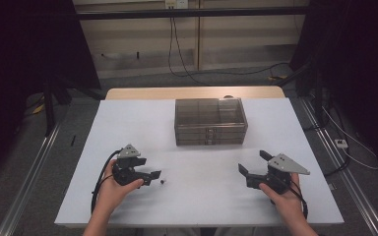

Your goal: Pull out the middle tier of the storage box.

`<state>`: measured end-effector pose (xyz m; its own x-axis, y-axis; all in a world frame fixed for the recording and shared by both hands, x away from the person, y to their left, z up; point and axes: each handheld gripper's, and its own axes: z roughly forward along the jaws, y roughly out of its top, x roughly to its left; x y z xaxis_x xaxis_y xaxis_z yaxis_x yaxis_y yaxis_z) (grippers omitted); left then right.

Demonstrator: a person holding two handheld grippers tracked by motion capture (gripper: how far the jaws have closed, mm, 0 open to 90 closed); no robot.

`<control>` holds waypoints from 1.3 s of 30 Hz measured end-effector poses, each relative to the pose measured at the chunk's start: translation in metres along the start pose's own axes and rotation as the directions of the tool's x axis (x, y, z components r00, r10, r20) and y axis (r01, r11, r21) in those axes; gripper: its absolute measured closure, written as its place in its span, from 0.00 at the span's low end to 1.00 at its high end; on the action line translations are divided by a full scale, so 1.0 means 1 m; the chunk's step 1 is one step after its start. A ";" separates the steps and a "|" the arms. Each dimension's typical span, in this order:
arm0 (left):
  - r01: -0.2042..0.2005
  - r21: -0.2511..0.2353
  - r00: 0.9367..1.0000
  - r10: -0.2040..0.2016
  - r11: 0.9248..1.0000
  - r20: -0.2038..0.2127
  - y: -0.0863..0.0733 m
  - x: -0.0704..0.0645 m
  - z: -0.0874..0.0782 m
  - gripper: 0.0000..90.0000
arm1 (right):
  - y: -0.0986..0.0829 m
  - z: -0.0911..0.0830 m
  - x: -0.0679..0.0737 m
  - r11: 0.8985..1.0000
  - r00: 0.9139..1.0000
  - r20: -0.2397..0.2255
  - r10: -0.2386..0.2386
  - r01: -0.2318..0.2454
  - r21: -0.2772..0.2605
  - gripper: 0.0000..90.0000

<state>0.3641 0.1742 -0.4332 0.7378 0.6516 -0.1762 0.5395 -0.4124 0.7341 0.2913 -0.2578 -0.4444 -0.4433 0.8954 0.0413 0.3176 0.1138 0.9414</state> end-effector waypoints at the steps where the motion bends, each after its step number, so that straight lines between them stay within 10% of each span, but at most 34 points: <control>1: -0.003 -0.005 1.000 0.003 1.000 -0.003 0.000 0.000 0.000 0.21 | 0.001 0.003 0.001 1.000 1.000 0.005 0.001 -0.001 0.003 0.10; 39: -0.036 -0.011 0.999 0.036 0.999 0.031 0.002 -0.006 0.000 0.14 | 0.029 0.081 0.029 0.999 0.996 0.086 0.017 -0.022 0.049 0.13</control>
<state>0.3610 0.1697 -0.4306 0.7689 0.6165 -0.1696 0.5083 -0.4285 0.7470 0.3552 -0.1940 -0.4432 -0.3639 0.9310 0.0286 0.3680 0.1155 0.9226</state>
